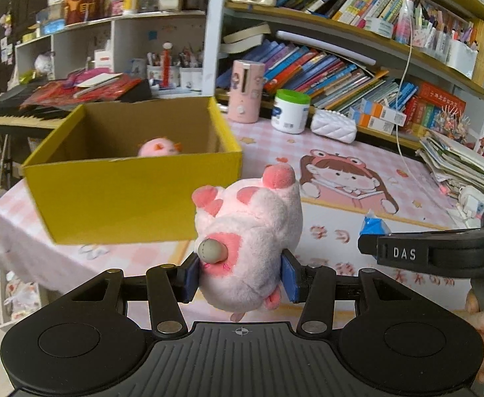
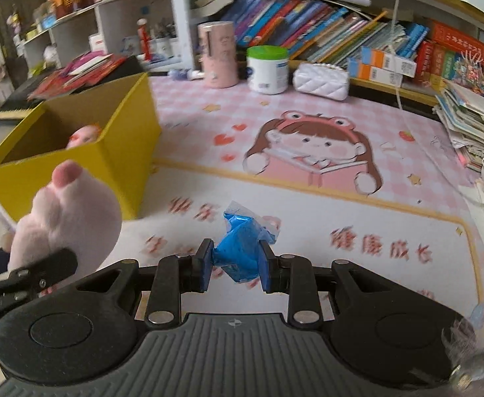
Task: Organize objects
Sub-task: 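Carry the pink pig plush and blue toy with both grippers over the yellow box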
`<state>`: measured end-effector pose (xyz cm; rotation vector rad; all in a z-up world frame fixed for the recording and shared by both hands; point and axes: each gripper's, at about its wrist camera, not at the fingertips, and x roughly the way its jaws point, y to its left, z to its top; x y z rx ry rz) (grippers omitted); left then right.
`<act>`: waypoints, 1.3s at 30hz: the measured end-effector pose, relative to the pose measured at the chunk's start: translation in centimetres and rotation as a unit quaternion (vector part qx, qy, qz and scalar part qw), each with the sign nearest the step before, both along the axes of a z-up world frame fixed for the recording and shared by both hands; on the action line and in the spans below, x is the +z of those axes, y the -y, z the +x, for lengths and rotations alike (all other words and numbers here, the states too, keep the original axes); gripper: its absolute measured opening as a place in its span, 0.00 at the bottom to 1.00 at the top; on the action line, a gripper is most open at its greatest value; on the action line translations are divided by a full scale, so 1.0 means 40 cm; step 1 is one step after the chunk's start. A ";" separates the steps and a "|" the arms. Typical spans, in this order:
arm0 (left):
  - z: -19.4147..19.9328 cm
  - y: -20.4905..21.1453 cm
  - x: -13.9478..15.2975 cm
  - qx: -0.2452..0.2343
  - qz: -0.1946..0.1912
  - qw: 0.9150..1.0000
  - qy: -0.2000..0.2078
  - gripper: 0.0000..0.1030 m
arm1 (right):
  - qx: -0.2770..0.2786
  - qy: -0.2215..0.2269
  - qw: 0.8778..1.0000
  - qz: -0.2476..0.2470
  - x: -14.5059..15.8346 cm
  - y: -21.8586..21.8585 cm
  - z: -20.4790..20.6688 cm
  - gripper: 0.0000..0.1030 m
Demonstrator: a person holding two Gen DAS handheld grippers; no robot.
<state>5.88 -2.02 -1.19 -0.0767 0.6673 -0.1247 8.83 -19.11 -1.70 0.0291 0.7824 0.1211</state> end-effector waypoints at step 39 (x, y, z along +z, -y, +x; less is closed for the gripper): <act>-0.204 -0.254 0.007 0.036 -0.002 0.999 0.019 0.46 | 0.035 -0.009 0.999 -0.002 -0.004 -0.255 -0.206 0.25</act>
